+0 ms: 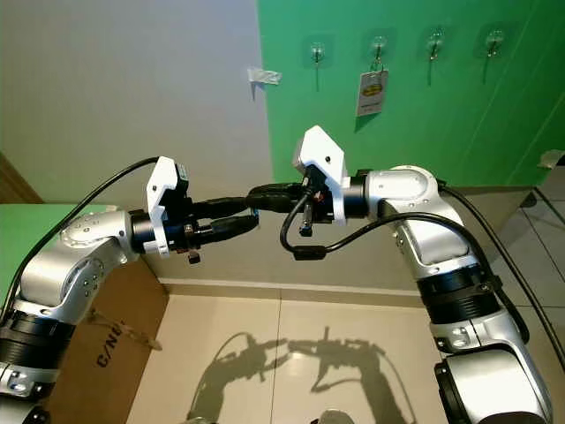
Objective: Hang keys on a hook
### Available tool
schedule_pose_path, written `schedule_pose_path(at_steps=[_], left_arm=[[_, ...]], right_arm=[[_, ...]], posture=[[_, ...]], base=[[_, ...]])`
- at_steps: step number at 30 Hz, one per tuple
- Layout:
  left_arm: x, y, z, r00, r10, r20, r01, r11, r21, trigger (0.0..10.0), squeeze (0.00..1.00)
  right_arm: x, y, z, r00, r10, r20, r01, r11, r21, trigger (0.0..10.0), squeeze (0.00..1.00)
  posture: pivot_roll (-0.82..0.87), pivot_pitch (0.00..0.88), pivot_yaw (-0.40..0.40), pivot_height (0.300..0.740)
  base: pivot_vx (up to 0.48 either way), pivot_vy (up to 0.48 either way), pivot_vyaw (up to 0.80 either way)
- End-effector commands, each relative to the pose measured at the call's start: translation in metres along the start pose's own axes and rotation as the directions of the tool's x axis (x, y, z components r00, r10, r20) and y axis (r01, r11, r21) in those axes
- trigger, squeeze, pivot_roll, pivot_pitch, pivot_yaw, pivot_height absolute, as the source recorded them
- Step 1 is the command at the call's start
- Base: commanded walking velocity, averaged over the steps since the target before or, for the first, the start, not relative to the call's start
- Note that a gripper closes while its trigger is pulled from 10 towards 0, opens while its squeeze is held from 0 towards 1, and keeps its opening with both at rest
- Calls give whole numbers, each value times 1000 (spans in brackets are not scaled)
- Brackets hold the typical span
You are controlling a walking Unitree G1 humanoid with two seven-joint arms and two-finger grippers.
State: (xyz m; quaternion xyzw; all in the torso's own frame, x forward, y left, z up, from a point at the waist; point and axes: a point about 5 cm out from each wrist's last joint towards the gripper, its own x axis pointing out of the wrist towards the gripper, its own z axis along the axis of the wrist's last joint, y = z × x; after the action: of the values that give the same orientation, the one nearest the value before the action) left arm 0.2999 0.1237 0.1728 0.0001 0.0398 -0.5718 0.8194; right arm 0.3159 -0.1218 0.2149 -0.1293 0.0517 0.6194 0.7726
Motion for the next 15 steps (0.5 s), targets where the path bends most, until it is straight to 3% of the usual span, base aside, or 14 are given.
schedule_pose_path(at_steps=[1, 15], left_arm=[[-2, 5, 10, 1000, 17, 26, -18, 999, 28, 10000, 0], [4, 3, 6, 1000, -6, 12, 6, 999, 33, 10000, 0]], right_arm=[[-1, -1, 12, 1000, 13, 16, -12, 999, -42, 0, 0], [0, 0, 23, 998, 14, 58, -12, 999, -36, 0, 0]], posture=[[-265, 11, 107, 740], [-273, 5, 105, 740]], base=[[0, 0, 0], [0, 0, 0]])
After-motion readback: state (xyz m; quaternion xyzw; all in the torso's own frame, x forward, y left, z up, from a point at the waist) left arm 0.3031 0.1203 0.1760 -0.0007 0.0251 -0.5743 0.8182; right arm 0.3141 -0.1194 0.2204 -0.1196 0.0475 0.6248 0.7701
